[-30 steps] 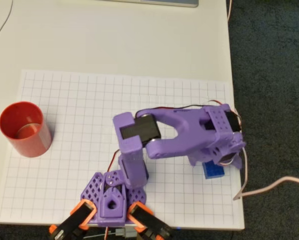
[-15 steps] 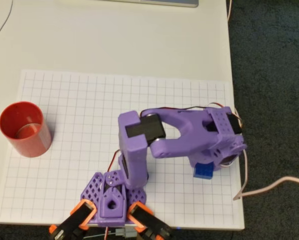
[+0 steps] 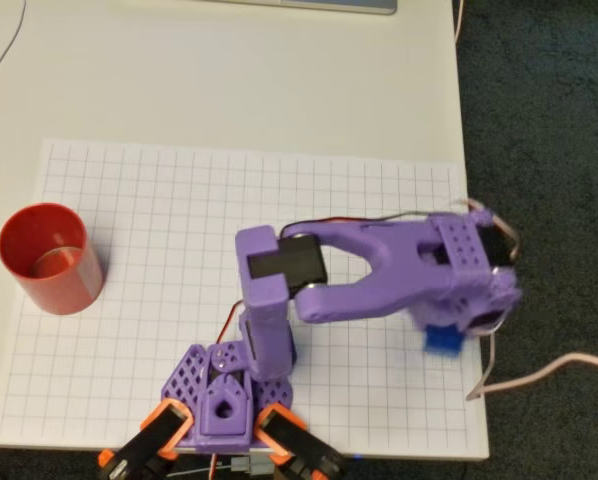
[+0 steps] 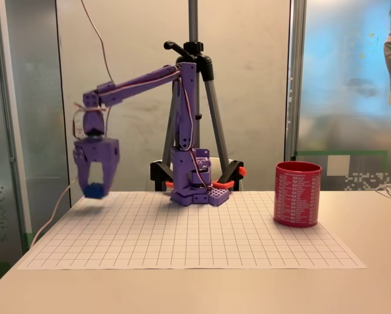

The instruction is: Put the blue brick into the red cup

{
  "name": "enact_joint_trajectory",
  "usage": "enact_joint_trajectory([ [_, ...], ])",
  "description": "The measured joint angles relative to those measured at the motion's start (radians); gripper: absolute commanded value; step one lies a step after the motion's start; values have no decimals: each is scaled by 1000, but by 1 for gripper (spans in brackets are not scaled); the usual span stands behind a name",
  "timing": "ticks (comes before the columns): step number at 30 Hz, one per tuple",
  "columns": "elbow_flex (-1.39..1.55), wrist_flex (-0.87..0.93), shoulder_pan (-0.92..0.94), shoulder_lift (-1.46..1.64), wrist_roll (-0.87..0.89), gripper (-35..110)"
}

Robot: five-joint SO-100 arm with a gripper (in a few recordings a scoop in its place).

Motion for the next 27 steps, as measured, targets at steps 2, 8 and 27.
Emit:
enact_joint_trajectory([
  [2, -84, 51, -52, 52, -14, 0],
  [8, -287, 107, -376, 163, -84, 0],
  [27, -249, 247, -1805, 416, -64, 0],
])
